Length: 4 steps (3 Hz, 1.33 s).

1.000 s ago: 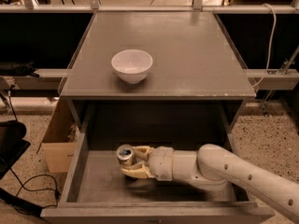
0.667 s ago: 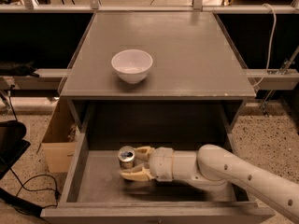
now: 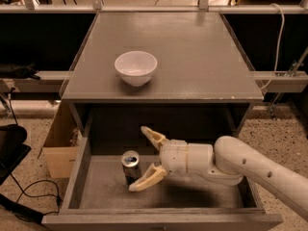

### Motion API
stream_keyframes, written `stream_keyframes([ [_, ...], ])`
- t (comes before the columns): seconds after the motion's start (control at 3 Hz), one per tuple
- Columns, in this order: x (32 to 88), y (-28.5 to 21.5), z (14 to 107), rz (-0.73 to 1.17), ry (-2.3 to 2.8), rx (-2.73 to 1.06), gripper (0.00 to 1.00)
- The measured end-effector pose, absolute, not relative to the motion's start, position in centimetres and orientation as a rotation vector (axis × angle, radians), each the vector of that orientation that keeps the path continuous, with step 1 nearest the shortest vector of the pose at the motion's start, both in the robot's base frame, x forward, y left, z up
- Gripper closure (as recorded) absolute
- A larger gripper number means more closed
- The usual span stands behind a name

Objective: Place redbull can into top drawer

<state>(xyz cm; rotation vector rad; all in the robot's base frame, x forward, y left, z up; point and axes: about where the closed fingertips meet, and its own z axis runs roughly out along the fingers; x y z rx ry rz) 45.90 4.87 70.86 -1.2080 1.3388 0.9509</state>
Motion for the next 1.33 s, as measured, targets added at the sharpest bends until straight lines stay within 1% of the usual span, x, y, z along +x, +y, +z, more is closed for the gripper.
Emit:
stream_keyframes([
  [0.33,45.8,0.7,75.3,0.933,1.356,-1.256,0.0],
  [0.67,43.9,-3.9,81.3,0.864,1.429,-1.353,0.0],
  [1.0,41.4,-6.8,87.0,0.779,1.507,-1.484,0.0],
  [1.33,39.4,-7.9,90.0,0.767,1.571,-1.649,0.0],
])
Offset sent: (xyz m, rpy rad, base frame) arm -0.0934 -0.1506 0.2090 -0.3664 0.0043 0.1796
